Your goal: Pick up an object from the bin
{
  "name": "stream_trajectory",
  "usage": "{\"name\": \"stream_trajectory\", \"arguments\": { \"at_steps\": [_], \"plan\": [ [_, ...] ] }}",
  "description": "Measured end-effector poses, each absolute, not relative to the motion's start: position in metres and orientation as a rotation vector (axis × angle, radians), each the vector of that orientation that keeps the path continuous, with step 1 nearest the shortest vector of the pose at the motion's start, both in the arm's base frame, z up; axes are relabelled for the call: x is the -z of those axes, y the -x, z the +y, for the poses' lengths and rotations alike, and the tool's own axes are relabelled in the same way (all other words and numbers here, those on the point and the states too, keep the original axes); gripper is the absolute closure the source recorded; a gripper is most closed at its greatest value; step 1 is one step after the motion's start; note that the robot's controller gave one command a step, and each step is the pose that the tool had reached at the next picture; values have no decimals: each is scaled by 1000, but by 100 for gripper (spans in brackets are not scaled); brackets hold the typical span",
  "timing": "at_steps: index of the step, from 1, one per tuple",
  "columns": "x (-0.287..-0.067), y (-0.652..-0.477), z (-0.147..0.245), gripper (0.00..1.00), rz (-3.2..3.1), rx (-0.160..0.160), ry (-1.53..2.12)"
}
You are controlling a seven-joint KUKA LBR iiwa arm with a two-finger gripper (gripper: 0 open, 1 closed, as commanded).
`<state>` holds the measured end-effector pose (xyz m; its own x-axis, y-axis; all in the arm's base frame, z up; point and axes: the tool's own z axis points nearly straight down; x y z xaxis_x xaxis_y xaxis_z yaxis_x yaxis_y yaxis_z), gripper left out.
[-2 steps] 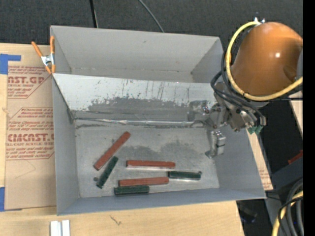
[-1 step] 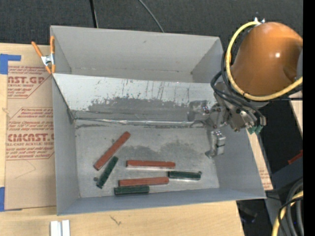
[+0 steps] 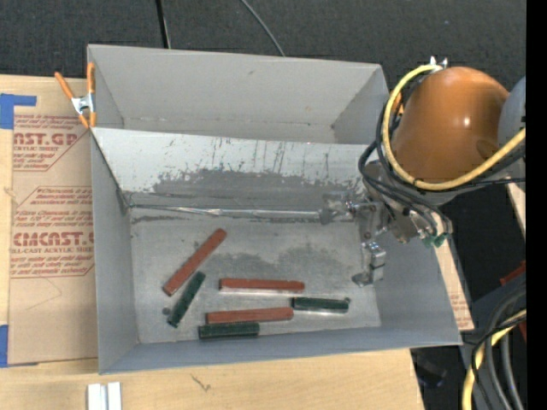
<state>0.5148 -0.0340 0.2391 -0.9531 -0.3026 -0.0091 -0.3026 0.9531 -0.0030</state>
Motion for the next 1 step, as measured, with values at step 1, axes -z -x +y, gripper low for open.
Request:
{"name": "stream_trajectory", "arguments": {
  "at_steps": [1],
  "plan": [
    [-186, -506, -36, 0, 3063, 2, 669]
  ]
}}
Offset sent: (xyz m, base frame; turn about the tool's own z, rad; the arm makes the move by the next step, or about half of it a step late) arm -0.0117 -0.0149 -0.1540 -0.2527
